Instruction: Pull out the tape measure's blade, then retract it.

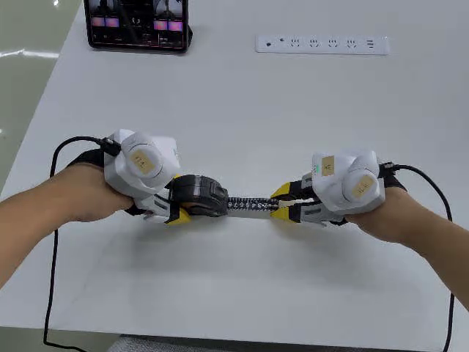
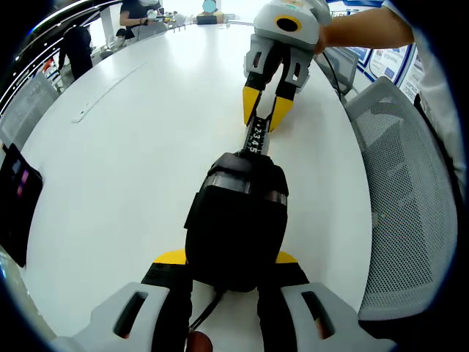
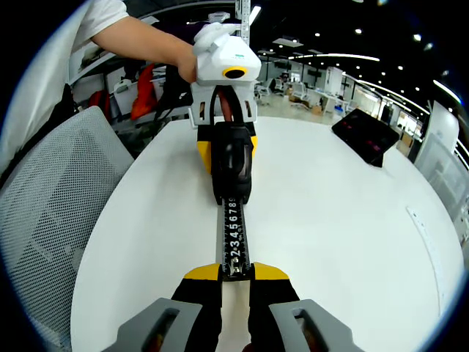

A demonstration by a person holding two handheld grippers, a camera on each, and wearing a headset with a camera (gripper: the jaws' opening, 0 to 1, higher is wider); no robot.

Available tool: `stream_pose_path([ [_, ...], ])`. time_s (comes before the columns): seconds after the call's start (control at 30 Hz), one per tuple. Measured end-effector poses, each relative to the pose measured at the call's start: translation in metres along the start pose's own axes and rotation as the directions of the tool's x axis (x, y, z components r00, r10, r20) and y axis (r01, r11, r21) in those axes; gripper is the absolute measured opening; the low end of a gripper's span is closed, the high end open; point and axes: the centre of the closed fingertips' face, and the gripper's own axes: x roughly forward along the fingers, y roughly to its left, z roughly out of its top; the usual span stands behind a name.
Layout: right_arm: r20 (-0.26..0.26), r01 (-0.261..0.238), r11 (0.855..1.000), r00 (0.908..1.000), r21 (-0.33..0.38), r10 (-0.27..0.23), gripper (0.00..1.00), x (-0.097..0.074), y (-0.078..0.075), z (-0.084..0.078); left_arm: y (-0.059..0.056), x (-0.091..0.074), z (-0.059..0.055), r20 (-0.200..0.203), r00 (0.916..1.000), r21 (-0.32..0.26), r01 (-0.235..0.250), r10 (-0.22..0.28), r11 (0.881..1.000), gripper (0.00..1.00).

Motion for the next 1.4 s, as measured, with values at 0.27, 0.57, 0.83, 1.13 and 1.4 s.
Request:
stream_pose_path([
  [0.27,-0.011,0.006,1.0,0.9999,0.004,-0.006,0.09,-0.008,-0.001,-0.008,0.0,0.0,0.0,-0.002,1.0,-0.002,-0.001,0.001,1.0,0.29],
  [0.57,-0.025,0.014,1.0,0.9996,0.003,-0.014,0.09,-0.018,-0.002,-0.018,0.001,0.0,0.0,-0.004,1.0,-0.002,-0.003,0.003,1.0,0.29],
  [0.83,-0.037,0.022,1.0,0.9991,0.005,-0.021,0.09,-0.026,-0.002,-0.026,0.0,0.0,0.0,-0.004,1.0,-0.007,-0.005,0.005,1.0,0.29],
  [1.13,-0.056,0.024,1.0,0.9981,0.0,-0.024,0.09,-0.035,-0.002,-0.036,0.0,0.0,0.001,-0.005,1.0,-0.005,-0.006,0.006,1.0,0.29],
  [1.4,-0.072,0.031,1.0,0.997,0.005,-0.03,0.09,-0.044,-0.003,-0.046,0.0,0.0,0.001,-0.003,1.0,-0.005,-0.005,0.005,1.0,0.29],
])
